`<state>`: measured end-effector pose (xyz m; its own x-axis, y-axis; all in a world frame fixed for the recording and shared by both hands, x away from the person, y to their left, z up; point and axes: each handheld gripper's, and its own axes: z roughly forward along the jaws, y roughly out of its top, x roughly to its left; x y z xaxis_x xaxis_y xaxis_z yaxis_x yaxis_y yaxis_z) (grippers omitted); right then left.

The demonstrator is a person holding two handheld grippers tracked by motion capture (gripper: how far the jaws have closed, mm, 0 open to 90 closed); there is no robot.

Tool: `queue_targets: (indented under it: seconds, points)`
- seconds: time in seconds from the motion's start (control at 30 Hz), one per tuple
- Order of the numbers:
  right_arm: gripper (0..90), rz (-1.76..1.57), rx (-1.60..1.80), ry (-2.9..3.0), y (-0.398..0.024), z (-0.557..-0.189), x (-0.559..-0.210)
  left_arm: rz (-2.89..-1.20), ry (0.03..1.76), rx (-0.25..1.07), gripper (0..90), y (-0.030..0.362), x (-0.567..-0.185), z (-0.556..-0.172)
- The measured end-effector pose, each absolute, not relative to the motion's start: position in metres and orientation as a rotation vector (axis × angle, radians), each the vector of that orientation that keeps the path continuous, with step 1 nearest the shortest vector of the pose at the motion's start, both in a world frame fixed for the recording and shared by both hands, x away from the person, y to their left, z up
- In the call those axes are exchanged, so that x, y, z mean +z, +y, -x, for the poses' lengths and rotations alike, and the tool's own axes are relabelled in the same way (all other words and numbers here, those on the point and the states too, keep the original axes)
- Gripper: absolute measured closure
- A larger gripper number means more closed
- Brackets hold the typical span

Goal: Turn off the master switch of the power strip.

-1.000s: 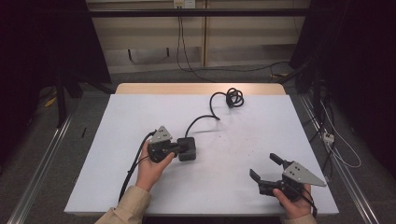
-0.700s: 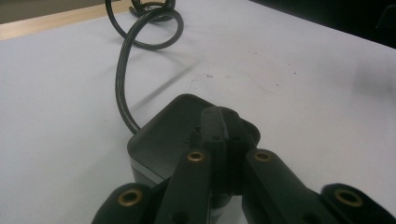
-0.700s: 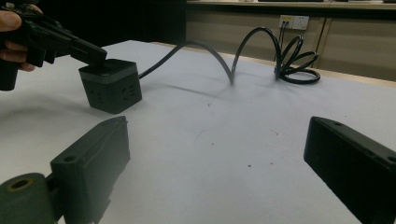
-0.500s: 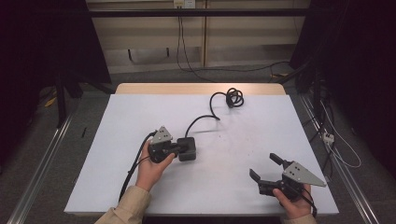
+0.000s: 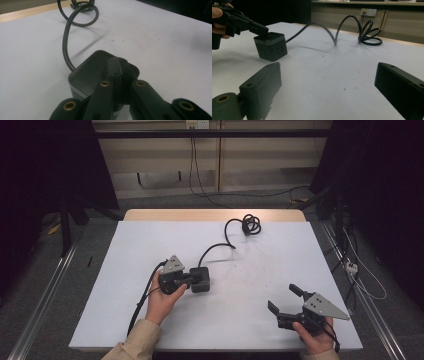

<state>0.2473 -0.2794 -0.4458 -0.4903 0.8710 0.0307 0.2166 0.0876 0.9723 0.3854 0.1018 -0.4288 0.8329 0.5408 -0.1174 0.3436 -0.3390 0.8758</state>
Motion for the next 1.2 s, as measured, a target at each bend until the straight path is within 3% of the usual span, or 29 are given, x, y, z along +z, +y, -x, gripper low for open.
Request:
queue_targets:
  seconds: [0.93,1.2]
  points:
    - [6.3,-1.070,1.436,1.785,-0.2787,-0.2474,-0.4458,-1.918,0.688,0.203,89.9,0.1026,-0.4279,-0.3859]
    - [6.3,-1.070,1.439,1.782,-0.2794,-0.2468,-0.4456,-1.859,0.698,0.166,70.0,0.1039,-0.4232,-0.3842]
